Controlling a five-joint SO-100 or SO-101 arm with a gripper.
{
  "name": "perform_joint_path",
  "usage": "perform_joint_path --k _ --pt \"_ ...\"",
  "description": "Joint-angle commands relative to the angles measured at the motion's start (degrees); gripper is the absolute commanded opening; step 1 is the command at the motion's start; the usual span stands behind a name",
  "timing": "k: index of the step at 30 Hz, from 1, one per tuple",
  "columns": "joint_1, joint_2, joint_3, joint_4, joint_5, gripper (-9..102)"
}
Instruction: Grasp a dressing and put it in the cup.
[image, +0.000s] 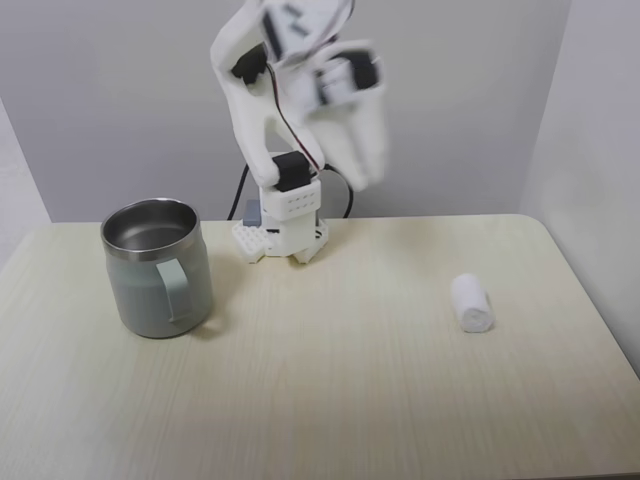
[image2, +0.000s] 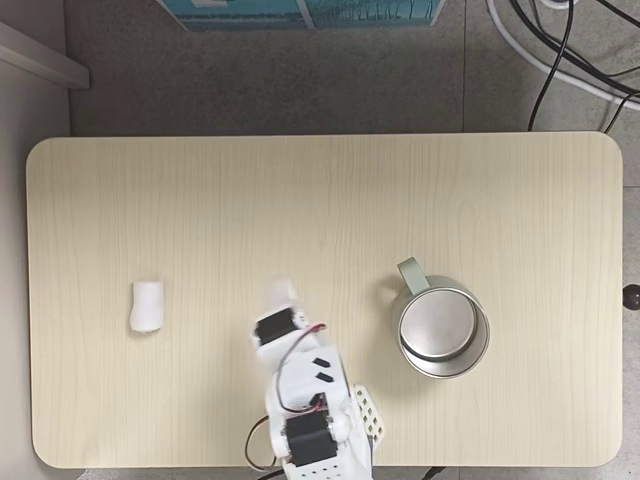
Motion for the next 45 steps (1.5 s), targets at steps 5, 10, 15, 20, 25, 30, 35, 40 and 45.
perform_joint_path --k 5,10,15,20,25,30,35,40,45 --pt "-17.0 18.8 1.8 -1.1 -7.5 29" --pt "-18.7 30.8 -3.1 -12.7 -7.1 32" --pt "-19.4 42.6 -4.0 -20.7 -7.0 33" --pt "-20.7 51.7 -4.7 -26.4 -6.9 33" --pt "-21.9 56.4 -5.5 -29.9 -6.4 33" --pt "-22.2 57.5 -5.3 -30.3 -6.6 32" --pt "-22.2 57.7 -5.3 -30.4 -6.4 6" --pt "-22.1 55.3 -6.1 -30.6 -5.5 0" --pt "-22.0 48.0 -5.8 -27.8 -2.9 0"
